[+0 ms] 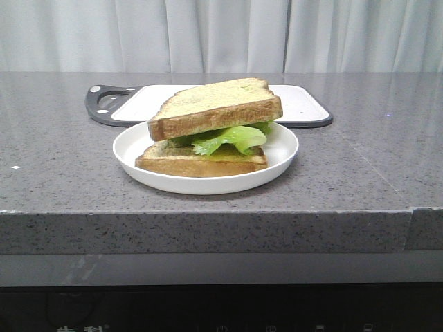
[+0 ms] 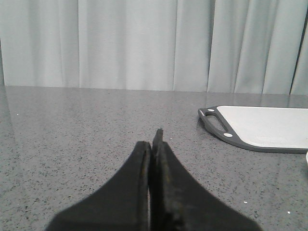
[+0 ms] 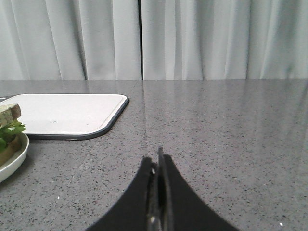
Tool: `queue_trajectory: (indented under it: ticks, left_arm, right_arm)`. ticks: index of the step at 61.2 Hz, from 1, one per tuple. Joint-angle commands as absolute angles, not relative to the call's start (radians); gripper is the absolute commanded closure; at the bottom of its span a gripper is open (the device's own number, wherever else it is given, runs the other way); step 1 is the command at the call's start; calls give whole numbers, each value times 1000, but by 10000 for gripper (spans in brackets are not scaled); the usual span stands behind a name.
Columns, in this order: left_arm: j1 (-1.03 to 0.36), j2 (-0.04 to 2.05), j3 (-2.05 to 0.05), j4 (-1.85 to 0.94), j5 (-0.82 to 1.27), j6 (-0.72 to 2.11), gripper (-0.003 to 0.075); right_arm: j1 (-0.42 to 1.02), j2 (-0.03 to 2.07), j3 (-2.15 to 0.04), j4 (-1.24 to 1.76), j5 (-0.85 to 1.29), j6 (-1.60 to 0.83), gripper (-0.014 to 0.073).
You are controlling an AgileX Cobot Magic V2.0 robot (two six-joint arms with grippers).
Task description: Left arm grabs bread, right arm adds lettuce
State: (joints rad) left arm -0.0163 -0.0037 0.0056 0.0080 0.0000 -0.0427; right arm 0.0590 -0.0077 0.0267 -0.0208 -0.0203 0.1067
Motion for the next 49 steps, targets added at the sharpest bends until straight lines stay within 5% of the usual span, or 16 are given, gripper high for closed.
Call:
queue_trajectory:
  ticks: [1, 49]
  left_arm:
    - [-16, -21, 10, 0, -85, -44, 741]
    - [-16, -21, 10, 0, -85, -44, 741]
  right_arm:
    - [53, -33, 24, -9, -102, 107, 660]
    - [53, -32, 24, -12, -133, 107, 660]
